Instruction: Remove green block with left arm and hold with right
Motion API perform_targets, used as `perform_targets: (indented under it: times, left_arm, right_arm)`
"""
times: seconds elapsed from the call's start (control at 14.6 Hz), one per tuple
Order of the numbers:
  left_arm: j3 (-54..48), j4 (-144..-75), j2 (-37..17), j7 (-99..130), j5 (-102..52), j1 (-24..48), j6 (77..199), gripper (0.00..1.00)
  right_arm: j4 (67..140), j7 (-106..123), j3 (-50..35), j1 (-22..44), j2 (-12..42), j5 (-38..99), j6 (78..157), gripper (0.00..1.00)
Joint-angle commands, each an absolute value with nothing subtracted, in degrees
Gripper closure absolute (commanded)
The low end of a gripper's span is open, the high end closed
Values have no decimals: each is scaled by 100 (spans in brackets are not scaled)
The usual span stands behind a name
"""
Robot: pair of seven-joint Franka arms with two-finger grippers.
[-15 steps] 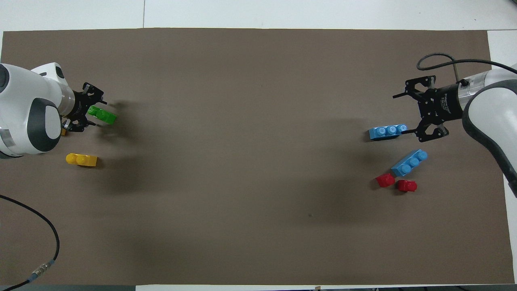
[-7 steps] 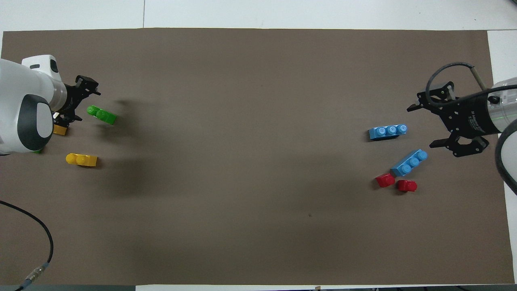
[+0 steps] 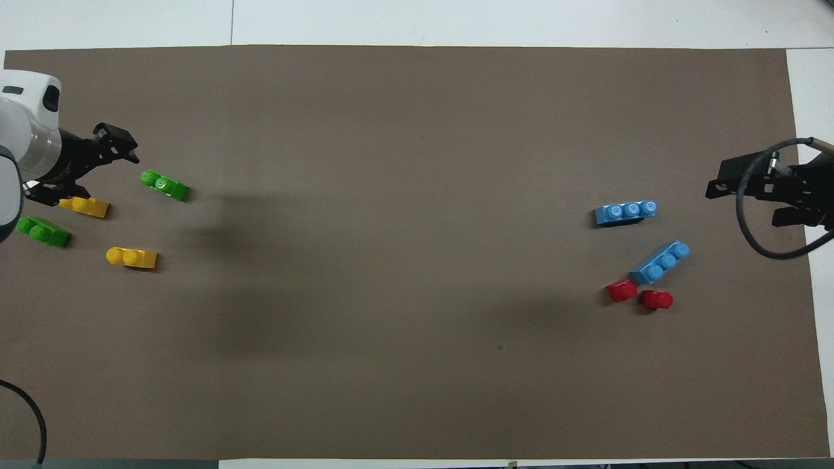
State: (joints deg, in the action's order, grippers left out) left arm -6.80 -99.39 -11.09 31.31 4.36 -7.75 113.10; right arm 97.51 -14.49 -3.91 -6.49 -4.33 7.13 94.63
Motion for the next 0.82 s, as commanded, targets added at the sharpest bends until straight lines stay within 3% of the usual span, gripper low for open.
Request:
perform_targets:
  times: [0.0,0.75]
  left_arm:
    - [-712,-9406,-967,2270,466,-747,10365,0]
    - [-756,-9396,351,423,220,-650,8852,0]
  right_arm:
    - [9641,-230,-430,-800,-421,597,9317,0]
    - [9685,167,-448,-712,-439,79,9193,0]
